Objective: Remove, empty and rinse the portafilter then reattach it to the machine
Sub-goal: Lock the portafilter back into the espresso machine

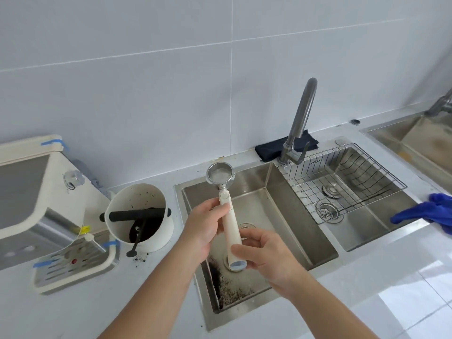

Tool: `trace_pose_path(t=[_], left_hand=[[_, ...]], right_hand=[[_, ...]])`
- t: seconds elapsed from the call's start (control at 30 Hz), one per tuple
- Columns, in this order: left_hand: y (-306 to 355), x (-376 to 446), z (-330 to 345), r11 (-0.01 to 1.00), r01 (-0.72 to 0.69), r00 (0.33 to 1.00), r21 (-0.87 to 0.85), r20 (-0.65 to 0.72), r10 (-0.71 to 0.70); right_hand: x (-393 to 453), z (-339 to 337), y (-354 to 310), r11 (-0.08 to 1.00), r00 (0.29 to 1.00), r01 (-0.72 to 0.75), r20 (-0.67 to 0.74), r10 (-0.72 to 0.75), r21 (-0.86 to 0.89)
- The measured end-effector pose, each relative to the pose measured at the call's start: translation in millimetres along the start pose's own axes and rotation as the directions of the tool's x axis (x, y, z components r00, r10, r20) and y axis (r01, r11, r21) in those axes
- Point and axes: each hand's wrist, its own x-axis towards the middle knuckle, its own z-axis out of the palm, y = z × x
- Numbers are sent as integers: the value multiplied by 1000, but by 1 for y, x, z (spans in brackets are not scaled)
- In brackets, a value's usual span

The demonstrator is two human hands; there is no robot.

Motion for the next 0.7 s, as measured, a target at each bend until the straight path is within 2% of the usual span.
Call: trace_pose_path(t=[0.1, 0.47, 0.7], left_hand=[[-1, -10, -16, 1000, 0, 1000, -5, 7, 0], [-9, -40, -68, 1000, -7, 1000, -29, 10, 7], [-18, -58, -97, 1000, 9, 1000, -29, 17, -9]], right_hand=[[-5, 17, 7, 999, 1000, 12, 0, -12, -35], [-23, 70, 29, 1000, 1000, 6, 29, -6, 14], [-33, 100, 46, 999, 1000, -7, -22, 7, -32]])
